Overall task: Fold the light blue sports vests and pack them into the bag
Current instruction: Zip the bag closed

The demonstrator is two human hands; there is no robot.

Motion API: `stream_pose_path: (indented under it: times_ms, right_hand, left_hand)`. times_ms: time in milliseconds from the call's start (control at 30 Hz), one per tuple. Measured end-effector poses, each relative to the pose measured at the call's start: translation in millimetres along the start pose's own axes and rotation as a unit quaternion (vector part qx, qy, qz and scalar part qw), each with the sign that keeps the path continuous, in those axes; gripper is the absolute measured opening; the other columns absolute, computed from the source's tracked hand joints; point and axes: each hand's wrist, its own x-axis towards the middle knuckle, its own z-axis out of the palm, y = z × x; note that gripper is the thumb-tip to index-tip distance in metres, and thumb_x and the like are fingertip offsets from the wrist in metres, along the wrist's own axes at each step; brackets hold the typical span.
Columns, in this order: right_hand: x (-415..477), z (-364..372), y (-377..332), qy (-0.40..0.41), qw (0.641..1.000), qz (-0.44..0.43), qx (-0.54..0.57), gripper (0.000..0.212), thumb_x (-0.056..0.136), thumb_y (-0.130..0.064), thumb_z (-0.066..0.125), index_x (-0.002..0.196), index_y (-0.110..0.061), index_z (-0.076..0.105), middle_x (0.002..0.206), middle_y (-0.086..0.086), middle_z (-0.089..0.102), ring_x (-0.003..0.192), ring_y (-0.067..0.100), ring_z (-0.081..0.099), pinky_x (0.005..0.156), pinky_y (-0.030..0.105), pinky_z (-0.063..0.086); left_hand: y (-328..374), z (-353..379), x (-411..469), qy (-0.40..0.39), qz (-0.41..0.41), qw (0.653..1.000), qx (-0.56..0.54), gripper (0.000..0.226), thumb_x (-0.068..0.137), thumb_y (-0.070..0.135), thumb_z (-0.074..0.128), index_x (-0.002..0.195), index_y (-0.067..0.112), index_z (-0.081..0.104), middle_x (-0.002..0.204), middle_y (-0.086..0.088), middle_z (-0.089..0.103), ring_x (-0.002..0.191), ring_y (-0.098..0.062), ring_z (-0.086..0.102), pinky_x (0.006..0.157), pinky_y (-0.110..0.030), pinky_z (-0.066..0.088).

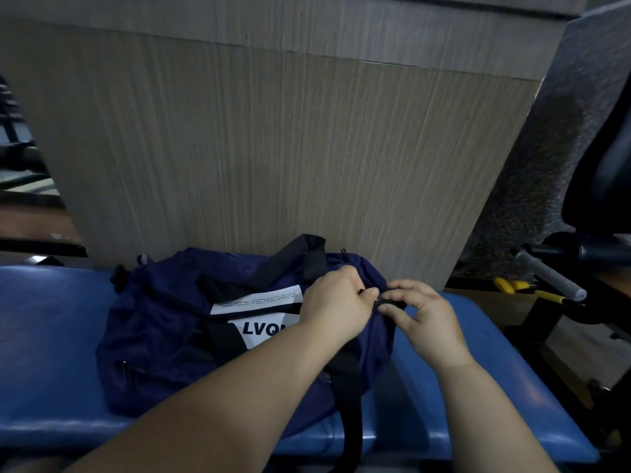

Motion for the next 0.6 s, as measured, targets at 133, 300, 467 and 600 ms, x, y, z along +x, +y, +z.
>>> stream_pose_path:
  times_ms: [133, 300, 467, 600]
  right_hand:
    - [-1, -3, 10, 0.010, 0.999, -0.009, -0.032, 0.020, 0.082, -0.018, 0.078, 0.087, -0.036, 0.069, 0.105, -0.032, 0.055, 0.108, 0.014, 0.058, 0.095, 0.028, 0.043]
    - [-3, -4, 16, 0.023, 0.998, 0.037, -0.035, 0.024, 0.084, -0.016, 0.076, 0.086, -0.038, 0.064, 0.103, -0.023, 0.060, 0.113, 0.019, 0.055, 0.099, 0.032, 0.041]
    - [-1, 8, -19, 0.027, 0.994, -0.069, -0.081, 0.031, 0.082, -0.050, 0.061, 0.108, -0.035, 0.069, 0.119, -0.021, 0.062, 0.124, 0.015, 0.051, 0.103, 0.041, 0.036]
    - [-2, 36, -49, 0.032, 0.981, -0.135, -0.134, 0.037, 0.083, -0.052, 0.051, 0.103, -0.028, 0.072, 0.104, -0.019, 0.067, 0.115, 0.006, 0.048, 0.095, 0.037, 0.031]
  left_hand:
    - [-8, -12, 3, -0.021, -0.040, 0.999, -0.027, 0.025, 0.091, 0.046, 0.058, 0.080, 0.025, 0.050, 0.089, 0.006, 0.059, 0.093, -0.019, 0.059, 0.076, -0.032, 0.046]
    - [-26, -35, 0, -0.002, -0.067, 0.997, -0.023, 0.030, 0.090, 0.046, 0.059, 0.071, 0.026, 0.047, 0.077, 0.010, 0.054, 0.087, -0.018, 0.058, 0.072, -0.031, 0.045]
    - [-29, -44, -11, 0.041, -0.030, 0.999, -0.019, 0.032, 0.089, 0.046, 0.061, 0.069, 0.025, 0.046, 0.072, 0.009, 0.055, 0.078, -0.016, 0.057, 0.066, -0.029, 0.036]
    - [-24, -47, -16, 0.056, -0.008, 0.998, -0.010, 0.035, 0.088, 0.046, 0.061, 0.067, 0.026, 0.042, 0.069, 0.009, 0.052, 0.078, -0.016, 0.056, 0.069, -0.032, 0.037]
